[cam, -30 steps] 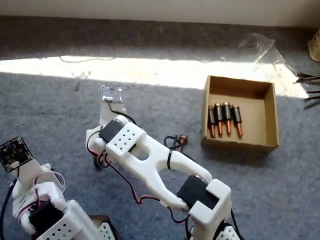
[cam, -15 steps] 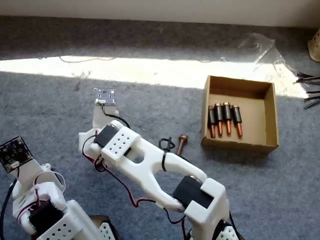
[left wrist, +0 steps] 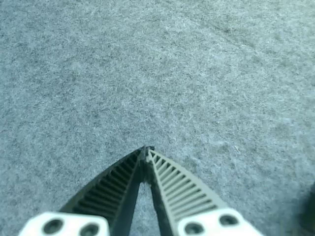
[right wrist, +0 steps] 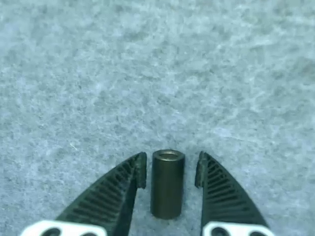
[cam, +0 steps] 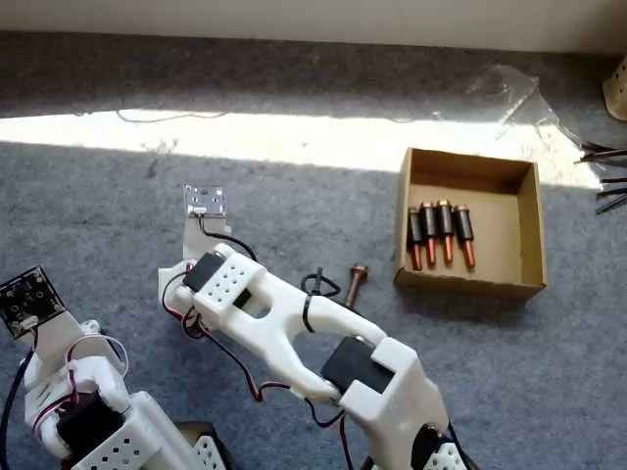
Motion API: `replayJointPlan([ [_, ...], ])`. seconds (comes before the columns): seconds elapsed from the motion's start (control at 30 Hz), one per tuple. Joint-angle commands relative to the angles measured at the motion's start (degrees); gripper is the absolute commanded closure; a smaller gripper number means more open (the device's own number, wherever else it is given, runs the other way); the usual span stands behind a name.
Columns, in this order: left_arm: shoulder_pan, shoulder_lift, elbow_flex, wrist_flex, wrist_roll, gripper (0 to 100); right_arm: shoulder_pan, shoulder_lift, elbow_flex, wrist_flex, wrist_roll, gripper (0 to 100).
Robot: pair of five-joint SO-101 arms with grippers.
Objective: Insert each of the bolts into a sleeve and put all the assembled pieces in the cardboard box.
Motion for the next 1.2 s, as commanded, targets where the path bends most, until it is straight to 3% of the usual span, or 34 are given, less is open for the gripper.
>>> replayJointPlan([
  [0.0,0.84,-0.66,-1.89,0.26,0.62,99,-0.57,-1.01,-2.42,-1.01,-0.62,84.9],
  [0.23,0.66,-0.66,-1.89,0.26,0.62,99,-1.54,-1.1,-2.33,-0.92,-7.47,85.1],
  [0.4,0.66,-0.66,-1.89,0.26,0.62,99,-3.38,-1.01,-2.51,2.24,-8.18,85.2],
  [0.6,0.66,-0.66,-1.89,0.26,0.62,99,-3.12,-1.01,-2.42,3.65,-7.82,96.5],
  [1.0,0.84,-0.66,-1.71,0.26,0.53,99,-1.36,-0.92,-2.33,3.65,-7.74,87.1],
  [1.17,0.92,-0.66,-1.71,0.26,0.53,99,-0.48,-0.92,-2.33,3.91,-7.65,97.1],
])
